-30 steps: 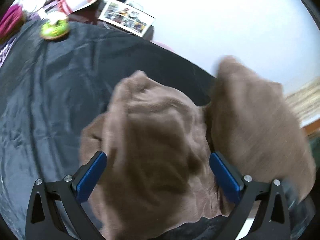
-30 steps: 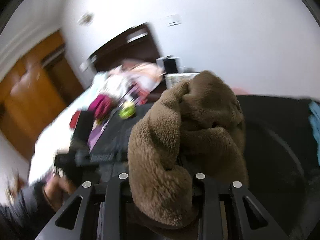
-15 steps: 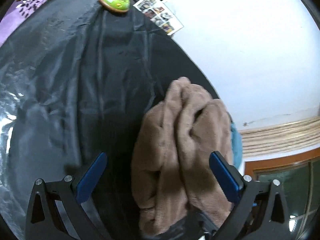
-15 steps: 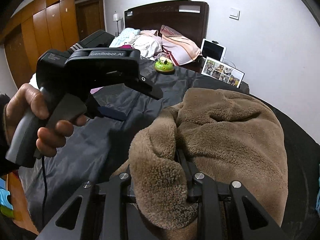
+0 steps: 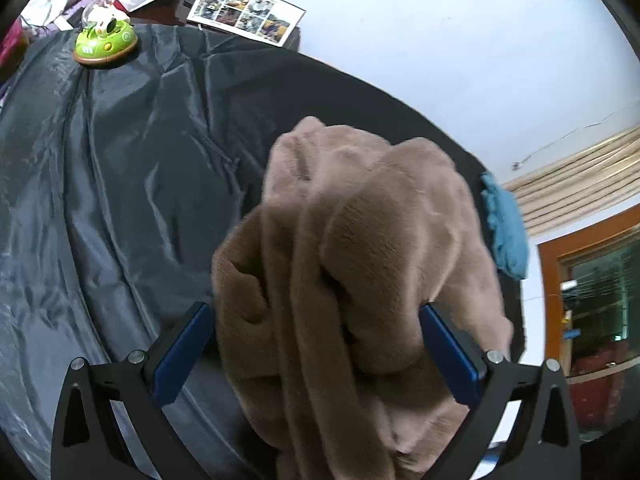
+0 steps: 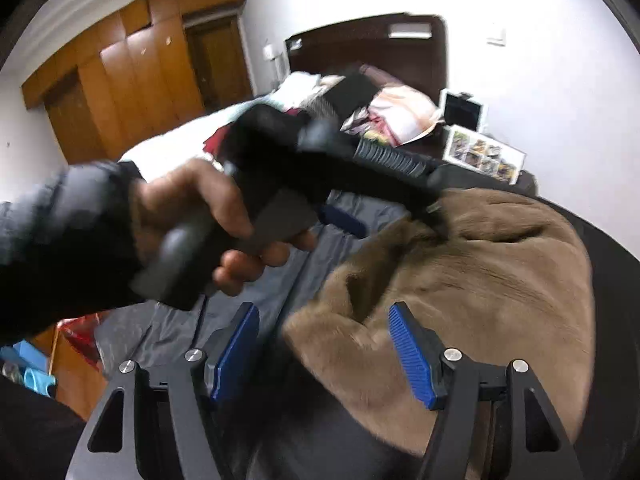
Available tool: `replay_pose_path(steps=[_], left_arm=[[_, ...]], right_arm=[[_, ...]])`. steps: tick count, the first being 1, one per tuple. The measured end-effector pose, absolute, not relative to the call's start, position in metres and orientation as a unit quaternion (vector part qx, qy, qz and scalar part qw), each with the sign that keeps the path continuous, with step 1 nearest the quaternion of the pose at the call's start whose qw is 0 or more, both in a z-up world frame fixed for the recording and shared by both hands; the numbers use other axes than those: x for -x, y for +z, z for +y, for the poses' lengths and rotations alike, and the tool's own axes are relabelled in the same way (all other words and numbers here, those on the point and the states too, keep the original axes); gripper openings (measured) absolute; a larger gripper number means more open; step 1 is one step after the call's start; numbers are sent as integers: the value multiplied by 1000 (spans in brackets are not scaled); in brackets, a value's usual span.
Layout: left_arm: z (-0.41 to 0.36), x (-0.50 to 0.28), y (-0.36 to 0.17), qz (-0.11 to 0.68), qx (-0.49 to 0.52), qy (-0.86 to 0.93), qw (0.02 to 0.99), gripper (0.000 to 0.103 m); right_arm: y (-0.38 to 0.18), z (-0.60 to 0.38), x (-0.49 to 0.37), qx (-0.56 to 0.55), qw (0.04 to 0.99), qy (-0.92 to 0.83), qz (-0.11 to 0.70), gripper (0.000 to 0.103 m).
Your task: Fold clothes
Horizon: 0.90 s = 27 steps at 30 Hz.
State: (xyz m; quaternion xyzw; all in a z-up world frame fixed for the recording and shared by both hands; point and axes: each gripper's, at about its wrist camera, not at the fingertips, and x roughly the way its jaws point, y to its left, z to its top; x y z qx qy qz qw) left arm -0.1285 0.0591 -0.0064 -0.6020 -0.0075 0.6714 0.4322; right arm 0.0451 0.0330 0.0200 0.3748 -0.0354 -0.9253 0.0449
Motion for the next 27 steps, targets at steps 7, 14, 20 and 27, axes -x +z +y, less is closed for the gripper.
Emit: replay_pose_path(steps=[7,14,20,27], left_arm=[[49,139,-9,-13,599,689,409,103],[46,144,25,-39,574,697,428,103],[77,135,39,-8,564,672,481,103],[109,133,9,10,599,645,474,57]], right_arm=[[20,69,-62,-382,-34,-923,-37,69],[-15,41,-24,-409,27,-912,-3,69],[-35,30,-15,-414,37,-909,11,75],[-36,31,-16,-413,36,-910,9,76]])
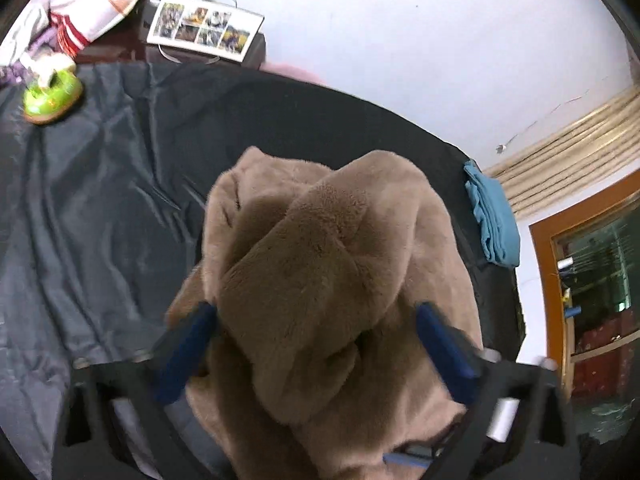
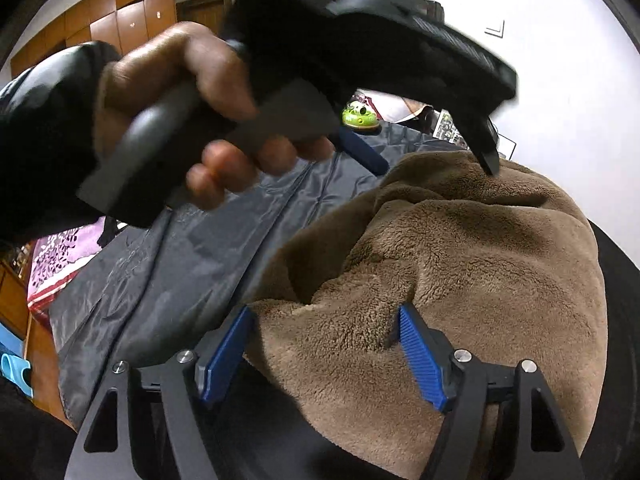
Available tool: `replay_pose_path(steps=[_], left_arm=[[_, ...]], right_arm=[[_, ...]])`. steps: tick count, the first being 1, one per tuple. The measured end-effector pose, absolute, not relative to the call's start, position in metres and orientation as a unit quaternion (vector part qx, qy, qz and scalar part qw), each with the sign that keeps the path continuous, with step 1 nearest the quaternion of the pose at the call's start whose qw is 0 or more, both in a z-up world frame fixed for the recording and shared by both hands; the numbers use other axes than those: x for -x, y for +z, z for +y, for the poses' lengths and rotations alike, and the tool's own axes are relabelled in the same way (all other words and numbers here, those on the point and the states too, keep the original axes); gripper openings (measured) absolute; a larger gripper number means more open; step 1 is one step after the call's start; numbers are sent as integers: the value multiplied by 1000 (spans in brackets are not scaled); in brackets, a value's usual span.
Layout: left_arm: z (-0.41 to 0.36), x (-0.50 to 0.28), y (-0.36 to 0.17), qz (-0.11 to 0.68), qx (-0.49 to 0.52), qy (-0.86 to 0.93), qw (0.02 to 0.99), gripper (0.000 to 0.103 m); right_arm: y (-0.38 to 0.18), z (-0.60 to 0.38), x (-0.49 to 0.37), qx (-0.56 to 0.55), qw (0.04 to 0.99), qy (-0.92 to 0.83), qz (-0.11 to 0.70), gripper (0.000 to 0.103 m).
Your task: Fold clothes
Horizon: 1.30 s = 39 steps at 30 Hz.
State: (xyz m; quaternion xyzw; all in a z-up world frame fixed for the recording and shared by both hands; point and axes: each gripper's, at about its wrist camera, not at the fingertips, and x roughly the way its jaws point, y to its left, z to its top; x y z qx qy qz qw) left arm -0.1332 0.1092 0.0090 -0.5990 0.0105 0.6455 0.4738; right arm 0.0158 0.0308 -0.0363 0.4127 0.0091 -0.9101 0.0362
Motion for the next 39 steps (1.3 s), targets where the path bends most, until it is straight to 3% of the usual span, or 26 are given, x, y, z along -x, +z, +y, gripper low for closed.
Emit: replay_pose_path(steps=[1,2,7,12,18,19,20,22,28,35,39], left_arm=[[110,139,3,3,611,641,464,24],[109,146,-1,-10,617,641,456,19],[107,176,3,-31,609,657,443,14],[110,180,-11,-10,614,665,426,14],[101,189,-25,-29,621,669,407,22],[100,189,-24,-21,620,675,400,29],[100,189,-23,-12,618,680,394,57],[93,192,-26,-3,616,694,373,84],[83,181,-5,10,584,712,390,84],[82,163,34,39,551,728,405,84],[72,161,58,25,536,734,415,84]], right_arm=[[-36,31,-16,-413,36,-910,9,76],[-36,32,-17,-414,37,-910,8,76],[-38,30,-17,-416,41,-908,16,76],[-48,21,-9,-425,51,-903,47,87],[-53,15,-9,-428,52,-899,74,90],[-51,18,-9,-430,53,-899,69,90],[-48,20,-10,-432,55,-898,63,90],[-37,27,-12,-431,59,-900,43,90],[4,66,-23,-391,39,-918,-46,90],[-34,49,-2,-432,61,-898,-53,90],[-51,35,5,-428,62,-901,-11,103]])
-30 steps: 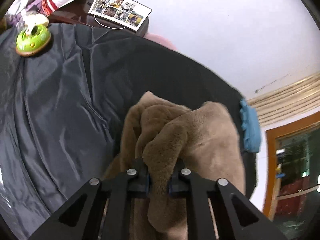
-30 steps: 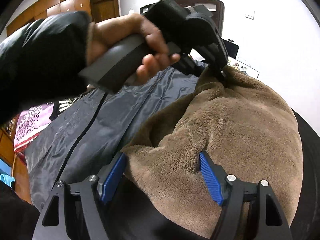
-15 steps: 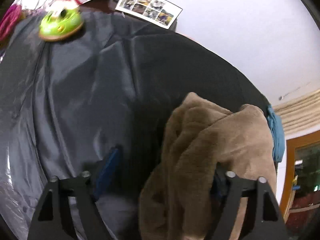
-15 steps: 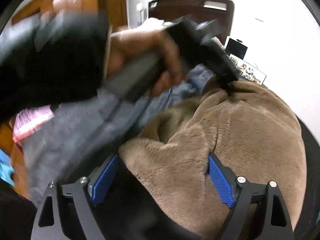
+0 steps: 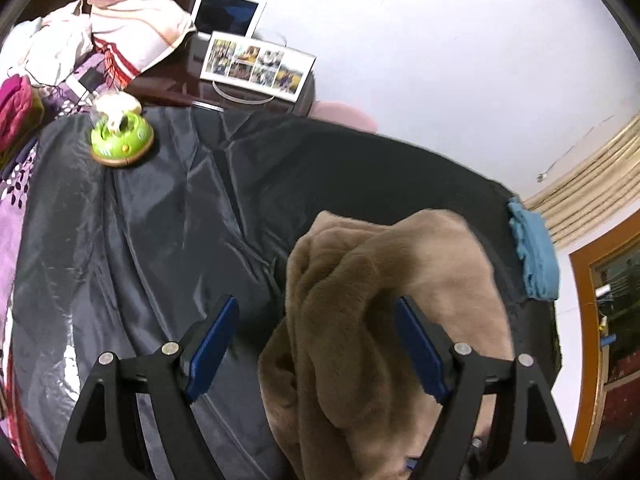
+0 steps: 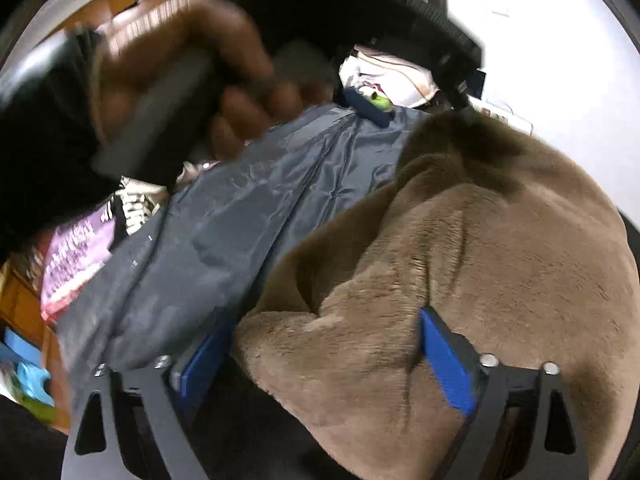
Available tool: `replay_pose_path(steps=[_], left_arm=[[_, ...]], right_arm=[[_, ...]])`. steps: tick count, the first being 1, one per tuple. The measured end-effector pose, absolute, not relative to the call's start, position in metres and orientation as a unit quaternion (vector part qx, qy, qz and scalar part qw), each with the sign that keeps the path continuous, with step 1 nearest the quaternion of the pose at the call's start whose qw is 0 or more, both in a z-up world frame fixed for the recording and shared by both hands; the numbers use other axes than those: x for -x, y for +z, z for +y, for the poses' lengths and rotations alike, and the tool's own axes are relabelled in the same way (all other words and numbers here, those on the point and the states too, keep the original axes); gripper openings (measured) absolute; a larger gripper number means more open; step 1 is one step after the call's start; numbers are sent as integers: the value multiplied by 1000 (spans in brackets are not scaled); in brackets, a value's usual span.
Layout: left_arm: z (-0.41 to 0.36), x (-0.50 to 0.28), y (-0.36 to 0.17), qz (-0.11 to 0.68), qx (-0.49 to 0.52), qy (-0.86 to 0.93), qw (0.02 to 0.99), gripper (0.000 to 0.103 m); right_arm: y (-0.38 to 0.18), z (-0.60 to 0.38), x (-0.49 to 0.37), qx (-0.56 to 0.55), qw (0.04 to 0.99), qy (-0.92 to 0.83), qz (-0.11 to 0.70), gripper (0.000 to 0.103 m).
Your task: Fold clothes
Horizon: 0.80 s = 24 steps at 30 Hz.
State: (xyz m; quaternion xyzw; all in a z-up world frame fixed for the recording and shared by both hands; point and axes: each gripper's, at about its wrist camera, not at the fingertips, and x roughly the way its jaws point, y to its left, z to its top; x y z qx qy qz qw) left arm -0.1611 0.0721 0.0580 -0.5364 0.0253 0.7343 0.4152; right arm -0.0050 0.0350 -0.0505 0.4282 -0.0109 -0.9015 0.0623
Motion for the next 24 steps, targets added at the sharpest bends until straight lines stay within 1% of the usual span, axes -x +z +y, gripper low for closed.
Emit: replay_pose_path(steps=[4,9,11,16,20,24], left_arm=[[58,150,81,-6,530,735,423,84],[66,121,91,-26,543,685,486,84],[75,109,85,-14,554,671,492,84],[90,100,50,37,590,673,445,84],[93,99,25,77,600,682,411,84],[89,104,12,67,609,683,397,84]], right_arm=[[-59,29,9,-427,55,-903,20,103],[-53,30,-2,-424,64,-903,8,103],[-50,30,1,-422,68,-904,-2,103],[-20,47,-31,-396,69,-915,-43,103],[4,82,-62,-373,25,-923,-85,103],[13,136,-82,-362,-48,-920,-143,103]])
